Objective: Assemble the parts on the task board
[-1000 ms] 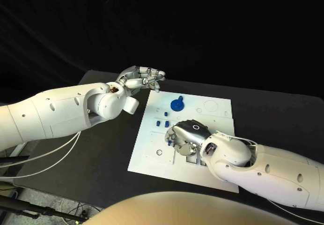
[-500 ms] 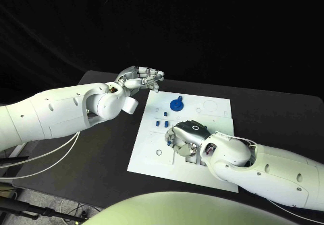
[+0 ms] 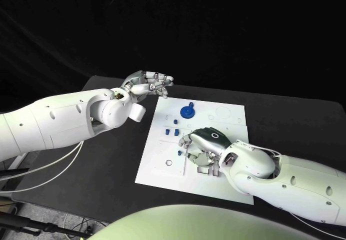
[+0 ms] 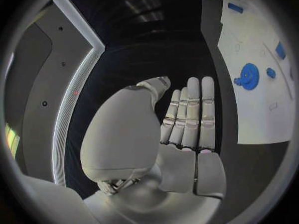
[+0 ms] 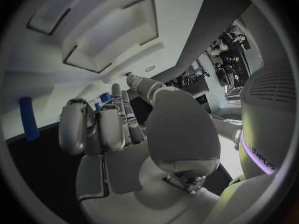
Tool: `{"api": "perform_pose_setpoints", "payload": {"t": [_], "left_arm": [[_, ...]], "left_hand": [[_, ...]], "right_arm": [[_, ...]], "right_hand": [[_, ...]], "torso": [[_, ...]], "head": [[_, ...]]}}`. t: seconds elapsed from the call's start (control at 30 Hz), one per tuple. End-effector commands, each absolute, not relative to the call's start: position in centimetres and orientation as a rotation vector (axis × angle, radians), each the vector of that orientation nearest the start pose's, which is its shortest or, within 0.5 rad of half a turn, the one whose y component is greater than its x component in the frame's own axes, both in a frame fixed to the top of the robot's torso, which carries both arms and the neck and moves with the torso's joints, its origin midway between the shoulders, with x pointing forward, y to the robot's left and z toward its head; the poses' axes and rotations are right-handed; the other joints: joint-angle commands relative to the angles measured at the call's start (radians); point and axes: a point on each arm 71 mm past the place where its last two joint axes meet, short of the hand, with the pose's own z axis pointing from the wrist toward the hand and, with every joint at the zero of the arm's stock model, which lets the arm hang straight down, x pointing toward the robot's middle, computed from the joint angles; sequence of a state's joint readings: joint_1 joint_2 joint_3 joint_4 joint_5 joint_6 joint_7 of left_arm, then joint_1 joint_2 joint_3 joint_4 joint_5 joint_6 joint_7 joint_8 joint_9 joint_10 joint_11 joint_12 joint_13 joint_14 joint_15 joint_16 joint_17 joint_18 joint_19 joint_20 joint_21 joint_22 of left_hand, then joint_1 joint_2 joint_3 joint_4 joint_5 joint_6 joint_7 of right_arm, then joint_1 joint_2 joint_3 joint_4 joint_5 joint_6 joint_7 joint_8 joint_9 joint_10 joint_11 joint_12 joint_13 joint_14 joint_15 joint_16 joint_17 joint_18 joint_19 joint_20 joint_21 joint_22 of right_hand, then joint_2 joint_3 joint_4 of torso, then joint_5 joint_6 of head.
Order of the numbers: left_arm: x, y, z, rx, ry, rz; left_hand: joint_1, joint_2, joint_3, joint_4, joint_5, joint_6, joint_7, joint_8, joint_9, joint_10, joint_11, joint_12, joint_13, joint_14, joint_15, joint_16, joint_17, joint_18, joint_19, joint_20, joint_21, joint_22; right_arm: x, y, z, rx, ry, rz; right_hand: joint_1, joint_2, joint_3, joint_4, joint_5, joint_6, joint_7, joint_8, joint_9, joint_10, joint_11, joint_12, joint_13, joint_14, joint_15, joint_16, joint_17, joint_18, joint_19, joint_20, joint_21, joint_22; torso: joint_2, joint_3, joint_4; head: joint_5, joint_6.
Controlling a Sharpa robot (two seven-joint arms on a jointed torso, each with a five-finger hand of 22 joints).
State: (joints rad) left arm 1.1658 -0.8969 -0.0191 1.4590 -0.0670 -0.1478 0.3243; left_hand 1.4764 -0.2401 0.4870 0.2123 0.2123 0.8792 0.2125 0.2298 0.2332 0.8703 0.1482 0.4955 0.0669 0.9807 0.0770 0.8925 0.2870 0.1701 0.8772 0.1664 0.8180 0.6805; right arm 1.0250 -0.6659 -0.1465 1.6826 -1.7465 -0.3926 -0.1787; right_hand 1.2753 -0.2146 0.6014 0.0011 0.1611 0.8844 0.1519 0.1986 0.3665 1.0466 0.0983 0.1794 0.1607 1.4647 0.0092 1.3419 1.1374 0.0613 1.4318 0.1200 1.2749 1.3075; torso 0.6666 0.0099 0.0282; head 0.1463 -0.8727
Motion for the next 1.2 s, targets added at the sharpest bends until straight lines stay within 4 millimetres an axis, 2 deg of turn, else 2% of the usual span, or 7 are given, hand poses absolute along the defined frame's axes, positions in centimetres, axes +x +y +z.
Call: {"api": "perform_pose_setpoints", "payload": {"t": [0.03,0.3,0.37,0.4,0.43,0.67,1.2], "left_arm": [[49.2,24.6,-19.3,-1.09,1.536,-1.557],[49.2,24.7,-19.3,-1.089,1.537,-1.558],[49.1,24.7,-19.3,-1.089,1.537,-1.559],[49.1,24.7,-19.3,-1.089,1.537,-1.559],[49.1,24.7,-19.3,-1.088,1.537,-1.56],[49.2,24.7,-19.3,-1.088,1.535,-1.56],[49.2,25.0,-19.3,-1.09,1.535,-1.552]], "left_hand": [[-0.011,-0.001,0.002,-0.005,0.001,-0.006,-0.002,-0.003,0.0,-0.006,0.002,-0.007,0.001,-0.005,0.001,-0.005,0.0,0.012,0.0,0.005,-0.005,-0.001],[-0.011,0.0,0.003,-0.007,0.0,-0.007,-0.002,-0.003,0.0,-0.007,0.002,-0.007,0.001,-0.005,0.002,-0.006,0.0,0.012,0.0,0.006,-0.006,-0.001],[-0.011,0.0,0.003,-0.007,0.0,-0.007,-0.002,-0.003,0.0,-0.007,0.002,-0.007,0.001,-0.005,0.002,-0.006,0.0,0.012,0.0,0.006,-0.006,-0.001],[-0.012,0.0,0.003,-0.007,0.0,-0.007,-0.001,-0.003,0.0,-0.007,0.002,-0.007,0.001,-0.005,0.002,-0.006,0.0,0.012,0.0,0.006,-0.006,-0.001],[-0.012,0.0,0.003,-0.007,0.0,-0.007,-0.001,-0.003,0.0,-0.007,0.002,-0.007,0.001,-0.005,0.002,-0.006,0.0,0.012,0.0,0.006,-0.006,-0.001],[-0.012,0.0,0.003,-0.007,0.0,-0.007,-0.001,-0.003,0.0,-0.007,0.002,-0.007,0.001,-0.005,0.002,-0.006,0.0,0.012,0.0,0.006,-0.006,-0.001],[-0.012,0.001,0.003,-0.007,0.0,-0.007,-0.001,-0.003,0.0,-0.007,0.003,-0.007,0.002,-0.005,0.002,-0.007,0.0,0.012,0.0,0.006,-0.006,-0.002]], "right_arm": [[37.8,-8.0,-25.1,-0.433,1.606,0.889],[39.8,-12.2,-22.3,-0.378,1.663,0.792],[40.6,-13.3,-21.8,-0.396,1.694,0.734],[40.9,-13.9,-21.7,-0.404,1.705,0.709],[41.2,-14.3,-21.6,-0.409,1.714,0.691],[42.3,-16.0,-21.6,-0.434,1.759,0.615],[42.2,-16.2,-23.1,-0.439,1.852,0.629]], "right_hand": [[0.004,0.003,-0.005,0.001,0.009,0.011,0.001,0.006,0.002,0.005,-0.002,0.008,0.0,0.016,0.005,-0.004,0.001,0.005,-0.003,-0.003,0.002,0.136],[-0.007,-0.004,-0.015,0.01,0.003,0.01,0.008,0.002,0.0,-0.011,0.003,0.008,-0.006,0.014,0.008,-0.011,-0.013,0.009,-0.012,-0.002,-0.021,0.127],[-0.024,-0.015,-0.057,0.027,-0.013,-0.064,-0.036,-0.04,-0.014,-0.093,0.017,-0.009,-0.023,-0.017,0.019,-0.055,-0.079,0.031,-0.071,0.008,-0.136,0.078],[-0.025,-0.017,-0.071,0.031,-0.016,-0.068,-0.038,-0.043,-0.014,-0.106,0.018,-0.008,-0.026,-0.021,0.022,-0.06,-0.088,0.033,-0.077,0.01,-0.149,0.072],[-0.018,-0.015,-0.088,0.034,-0.016,-0.069,-0.025,-0.044,-0.014,-0.115,0.019,0.001,-0.028,-0.024,0.024,-0.062,-0.094,0.034,-0.079,0.012,-0.156,0.069],[0.009,-0.003,-0.152,0.045,-0.011,-0.055,-0.022,-0.04,-0.009,-0.146,0.023,0.028,-0.037,-0.027,0.026,-0.068,-0.116,0.037,-0.082,0.015,-0.179,0.059],[0.04,0.021,-0.149,0.063,0.0,0.007,-0.003,-0.022,-0.006,-0.066,0.0,0.095,-0.05,0.004,0.006,-0.037,-0.077,0.019,-0.023,-0.002,-0.092,0.097]], "torso": [[0.0,-0.0007,-0.0001],[-0.002,-0.0018,-0.0019],[-0.002,-0.0027,-0.0029],[-0.004,-0.0034,-0.0037],[-0.004,-0.0039,-0.0041],[-0.004,-0.0029,-0.0049],[-0.003,-0.0046,-0.0037]], "head": [[-0.004,0.0],[-0.022,0.005],[-0.026,0.009],[-0.027,0.01],[-0.027,0.01],[-0.029,0.016],[-0.028,0.012]]}}
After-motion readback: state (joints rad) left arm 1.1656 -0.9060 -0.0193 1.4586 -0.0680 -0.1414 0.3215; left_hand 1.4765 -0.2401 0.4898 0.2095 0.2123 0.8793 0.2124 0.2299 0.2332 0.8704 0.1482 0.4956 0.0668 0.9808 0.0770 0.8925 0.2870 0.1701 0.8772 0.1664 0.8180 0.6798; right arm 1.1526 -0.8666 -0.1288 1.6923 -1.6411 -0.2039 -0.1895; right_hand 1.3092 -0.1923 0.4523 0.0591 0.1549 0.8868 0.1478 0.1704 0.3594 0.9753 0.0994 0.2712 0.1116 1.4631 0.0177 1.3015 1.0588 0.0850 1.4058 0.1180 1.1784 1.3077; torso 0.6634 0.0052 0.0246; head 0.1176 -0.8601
